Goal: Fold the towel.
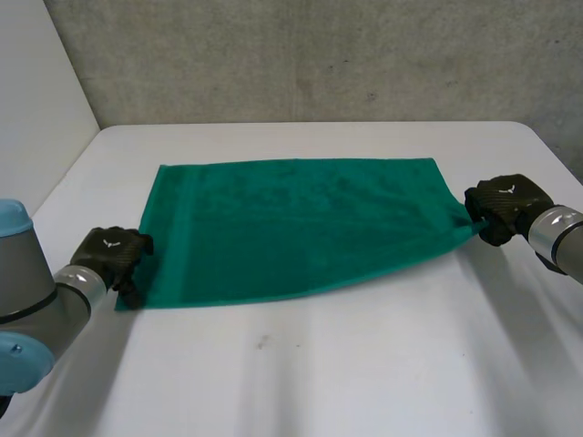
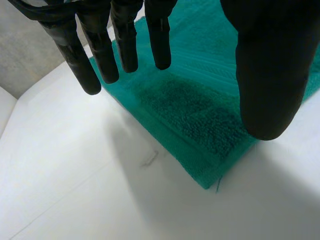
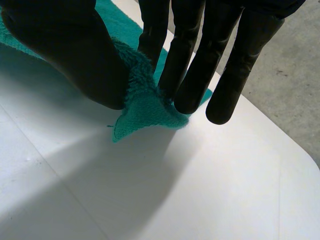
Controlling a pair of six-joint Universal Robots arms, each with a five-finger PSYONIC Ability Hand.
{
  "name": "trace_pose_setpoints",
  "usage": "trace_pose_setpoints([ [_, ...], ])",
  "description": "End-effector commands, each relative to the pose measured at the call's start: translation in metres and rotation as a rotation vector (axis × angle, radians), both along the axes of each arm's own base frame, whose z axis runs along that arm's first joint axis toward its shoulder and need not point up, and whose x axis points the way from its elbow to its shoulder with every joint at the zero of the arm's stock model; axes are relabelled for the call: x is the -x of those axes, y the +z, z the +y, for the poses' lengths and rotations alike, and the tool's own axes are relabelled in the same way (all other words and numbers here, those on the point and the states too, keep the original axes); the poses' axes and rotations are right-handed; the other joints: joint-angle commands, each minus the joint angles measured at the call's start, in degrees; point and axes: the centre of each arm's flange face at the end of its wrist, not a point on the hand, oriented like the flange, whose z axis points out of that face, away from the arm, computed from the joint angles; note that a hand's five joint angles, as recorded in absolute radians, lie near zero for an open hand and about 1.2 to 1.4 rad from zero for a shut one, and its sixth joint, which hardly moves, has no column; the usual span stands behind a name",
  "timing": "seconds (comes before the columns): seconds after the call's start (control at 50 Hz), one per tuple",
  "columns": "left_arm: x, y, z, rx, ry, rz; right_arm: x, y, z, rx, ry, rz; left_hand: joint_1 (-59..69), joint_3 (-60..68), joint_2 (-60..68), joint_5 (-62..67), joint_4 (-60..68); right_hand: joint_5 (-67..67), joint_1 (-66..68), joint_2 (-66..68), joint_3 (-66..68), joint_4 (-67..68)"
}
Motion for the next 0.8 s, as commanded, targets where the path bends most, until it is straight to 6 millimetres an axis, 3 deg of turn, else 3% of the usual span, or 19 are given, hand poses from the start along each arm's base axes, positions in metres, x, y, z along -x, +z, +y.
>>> trace_pose_setpoints([
  [0.02, 0.0, -0.008, -0.002, -0.016, -0.004, -0.012, 0.0, -0.002, 0.0, -0.004, 0.001, 0.002, -0.2, 0.9, 1.3, 1.9, 1.7, 13.8, 25.3, 13.2, 12.4, 11.8],
  [0.34, 0.002, -0.019, -0.018, -0.017, 0.0, -0.015, -0.001, -0.011, 0.002, -0.012, 0.016, 0.046, 2.8, 3.9, 4.3, 4.9, 4.7, 13.8, 25.3, 13.2, 12.4, 11.8],
  [0.58, 0.004, -0.009, -0.034, 0.076, 0.006, 0.011, -0.002, -0.012, 0.003, -0.014, 0.018, 0.047, 14.9, 16.1, 16.4, 17.0, 16.8, 13.8, 25.3, 13.2, 12.4, 11.8],
  [0.72, 0.005, -0.013, -0.041, 0.099, 0.001, 0.014, -0.002, -0.012, 0.003, -0.013, 0.018, 0.046, 39.3, 40.4, 40.8, 41.4, 41.2, 13.8, 25.3, 13.2, 12.4, 11.8],
  [0.74, 0.006, -0.015, -0.043, 0.097, 0.001, 0.014, -0.002, -0.012, 0.003, -0.014, 0.014, 0.049, 54.0, 55.1, 55.4, 56.1, 55.9, 13.8, 25.3, 13.2, 12.4, 11.8],
  [0.8, 0.005, -0.009, -0.045, 0.114, 0.008, 0.017, -0.001, -0.012, 0.003, -0.014, 0.006, 0.053, 56.1, 57.2, 57.6, 58.2, 58.0, 13.8, 25.3, 13.2, 12.4, 11.8],
])
